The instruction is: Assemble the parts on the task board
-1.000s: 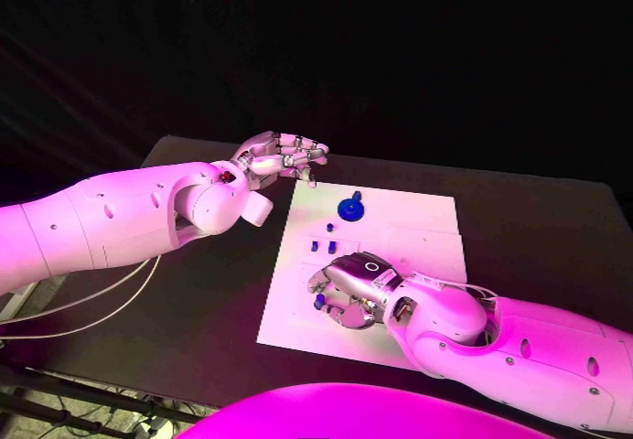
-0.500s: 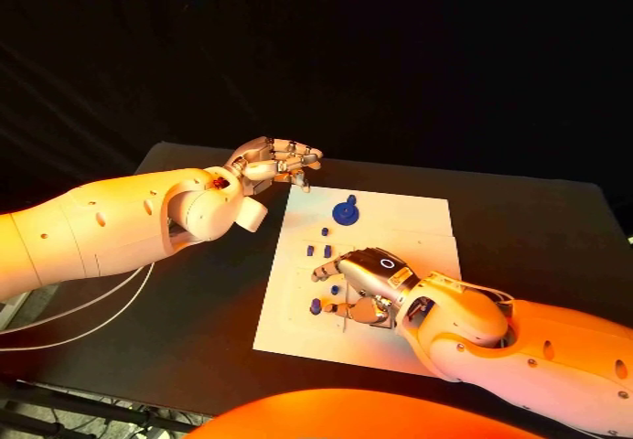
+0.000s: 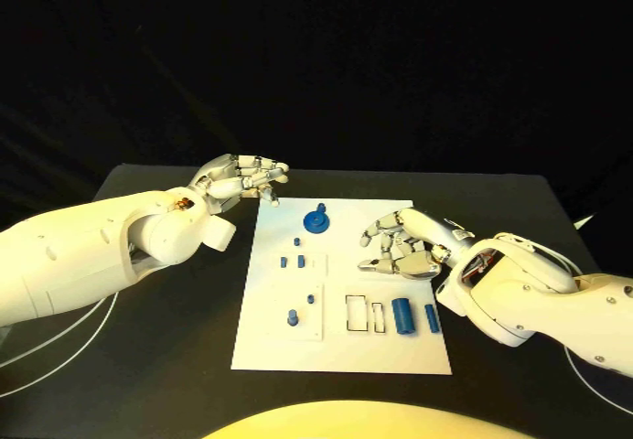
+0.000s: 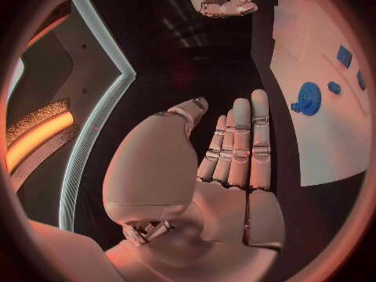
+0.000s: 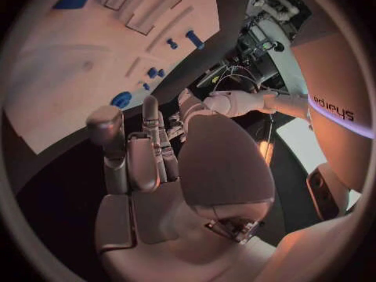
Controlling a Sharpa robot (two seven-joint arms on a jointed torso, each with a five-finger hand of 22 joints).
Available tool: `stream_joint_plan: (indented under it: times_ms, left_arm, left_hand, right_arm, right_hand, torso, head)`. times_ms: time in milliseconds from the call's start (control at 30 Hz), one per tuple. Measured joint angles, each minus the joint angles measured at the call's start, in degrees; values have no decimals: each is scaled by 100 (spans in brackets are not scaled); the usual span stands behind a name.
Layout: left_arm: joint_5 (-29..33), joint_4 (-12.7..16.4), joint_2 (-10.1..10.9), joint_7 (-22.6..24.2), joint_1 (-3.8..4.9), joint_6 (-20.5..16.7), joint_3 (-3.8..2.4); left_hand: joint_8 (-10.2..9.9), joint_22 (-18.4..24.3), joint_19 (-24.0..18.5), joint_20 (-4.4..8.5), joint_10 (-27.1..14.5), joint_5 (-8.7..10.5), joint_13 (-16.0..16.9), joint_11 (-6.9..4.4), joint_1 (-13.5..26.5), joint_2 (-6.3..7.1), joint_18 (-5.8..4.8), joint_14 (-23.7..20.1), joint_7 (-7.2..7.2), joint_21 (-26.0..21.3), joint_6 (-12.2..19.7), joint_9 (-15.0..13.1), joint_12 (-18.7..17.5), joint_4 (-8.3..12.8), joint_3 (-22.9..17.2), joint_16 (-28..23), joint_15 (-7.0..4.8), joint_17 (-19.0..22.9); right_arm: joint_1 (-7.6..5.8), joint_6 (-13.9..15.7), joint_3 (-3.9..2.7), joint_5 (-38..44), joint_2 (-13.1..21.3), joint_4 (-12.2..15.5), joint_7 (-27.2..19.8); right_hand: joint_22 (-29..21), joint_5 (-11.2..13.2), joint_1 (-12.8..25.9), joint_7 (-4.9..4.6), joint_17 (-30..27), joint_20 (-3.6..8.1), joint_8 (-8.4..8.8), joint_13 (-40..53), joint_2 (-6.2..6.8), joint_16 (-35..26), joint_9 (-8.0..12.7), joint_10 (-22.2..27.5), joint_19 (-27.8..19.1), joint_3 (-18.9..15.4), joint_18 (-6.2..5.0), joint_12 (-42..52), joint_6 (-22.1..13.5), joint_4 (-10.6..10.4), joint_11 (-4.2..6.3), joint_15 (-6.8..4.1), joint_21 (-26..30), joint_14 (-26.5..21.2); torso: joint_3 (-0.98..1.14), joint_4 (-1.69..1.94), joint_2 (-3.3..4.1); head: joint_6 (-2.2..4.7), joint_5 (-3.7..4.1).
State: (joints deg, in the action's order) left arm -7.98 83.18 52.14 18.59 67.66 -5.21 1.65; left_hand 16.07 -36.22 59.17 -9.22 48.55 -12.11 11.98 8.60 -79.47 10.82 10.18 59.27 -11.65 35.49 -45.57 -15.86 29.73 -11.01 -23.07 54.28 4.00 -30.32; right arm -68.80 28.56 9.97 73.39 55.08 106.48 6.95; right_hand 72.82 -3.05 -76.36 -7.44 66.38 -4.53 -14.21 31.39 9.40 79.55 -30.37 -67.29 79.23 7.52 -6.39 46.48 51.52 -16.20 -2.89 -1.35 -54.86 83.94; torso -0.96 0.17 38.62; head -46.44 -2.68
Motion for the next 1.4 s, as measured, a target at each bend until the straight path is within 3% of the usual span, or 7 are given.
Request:
stream_joint_plan:
  times_ms: [67, 167, 367, 567, 800, 1100, 1400]
  left_arm:
    - [0, 1, 2, 13, -1, 9, 7]
    - [0, 6, 3, 33, -2, 25, 13]
    - [-8, 29, 4, 79, -14, 51, 23]
    - [-18, 53, 0, 117, -23, 56, 25]
    - [-31, 61, 14, 152, -29, 53, 27]
    - [-42, 67, 28, 167, -33, 52, 28]
    - [-50, 66, 45, 165, -34, 51, 28]
  left_hand:
    - [0, 21, 0, 0, 0, 0, 0, 0, 37, 37, 0, -25, 0, -47, 0, 0, 22, -19, 77, 0, 25, 9]
    - [0, 58, -2, -2, -43, 0, -6, 1, 57, 57, 0, -85, 1, -102, 39, 0, 38, -54, 154, -23, 40, 17]
    - [22, 105, -30, -30, -43, 0, -6, 1, 57, 57, 0, -176, 19, -190, 61, 0, 62, -108, 236, -28, 53, 23]
    - [22, 180, -125, -78, -64, 0, -8, 21, 57, 57, 1, -289, 8, -335, 72, 0, 101, -177, 383, -46, 83, 52]
    - [47, 208, -136, -70, -64, 0, -12, 21, 57, 57, 1, -318, 19, -382, 102, 0, 122, -188, 426, -60, 72, 64]
    - [47, 214, -136, -70, -64, 0, -12, 21, 57, 56, 1, -318, 19, -382, 102, 0, 122, -188, 426, -60, 72, 63]
    - [47, 218, -135, -70, -63, 0, -12, 21, 57, 56, 1, -318, 19, -382, 102, -5, 122, -203, 441, -60, 72, 69]
  right_arm:
    - [-20, -100, 5, -216, 217, 20, 93]
    - [-28, -261, 23, -419, 442, 47, 251]
    - [9, -525, 103, -629, 834, 154, 684]
    - [235, -617, 160, -653, 1027, 281, 1132]
    - [462, -680, 200, -606, 1059, 337, 1559]
    - [631, -739, 217, -478, 951, 365, 1819]
    - [684, -744, 217, -374, 822, 361, 1941]
  right_hand:
    - [180, -150, 120, 22, 457, 21, -308, 1798, -122, 236, -141, -278, 137, -237, 23, 1517, -105, -17, 18, 0, -392, 0]
    - [213, -196, 220, 23, 813, 28, -588, 3107, -297, 439, -254, -716, 229, -515, 113, 2483, -194, -33, 49, 0, -739, 0]
    - [213, -294, 365, 33, 858, 40, -865, 4160, -486, 669, -332, -1189, 385, -895, 161, 3193, -214, -47, 65, 1, -1242, 0]
    - [213, -494, 435, 54, 858, 52, -929, 4357, -556, 779, -330, -1380, 449, -1155, 202, 3445, -235, -56, 74, -20, -1514, 20]
    - [212, -550, 465, 54, 857, 52, -939, 4357, -586, 815, -313, -1421, 449, -1260, 202, 3467, -236, -47, 73, -20, -1602, 20]
    - [211, -550, 495, 53, 856, 52, -951, 4356, -616, 823, -299, -1421, 449, -1382, 201, 3489, -236, -65, 73, -20, -1602, 20]
    - [211, -549, 555, 53, 856, 52, -973, 4356, -676, 823, -289, -1421, 449, -1479, 201, 3489, -236, -62, 73, -20, -1625, 20]
  torso:
    - [-1, -8, -11]
    - [0, -16, -29]
    - [-3, -31, -63]
    - [-7, -31, -74]
    - [-10, -30, -76]
    - [-7, -27, -71]
    - [-1, -29, -67]
  head:
    - [2, 88]
    - [3, 215]
    - [-34, 346]
    - [-67, 424]
    - [-88, 442]
    - [-95, 425]
    - [-113, 399]
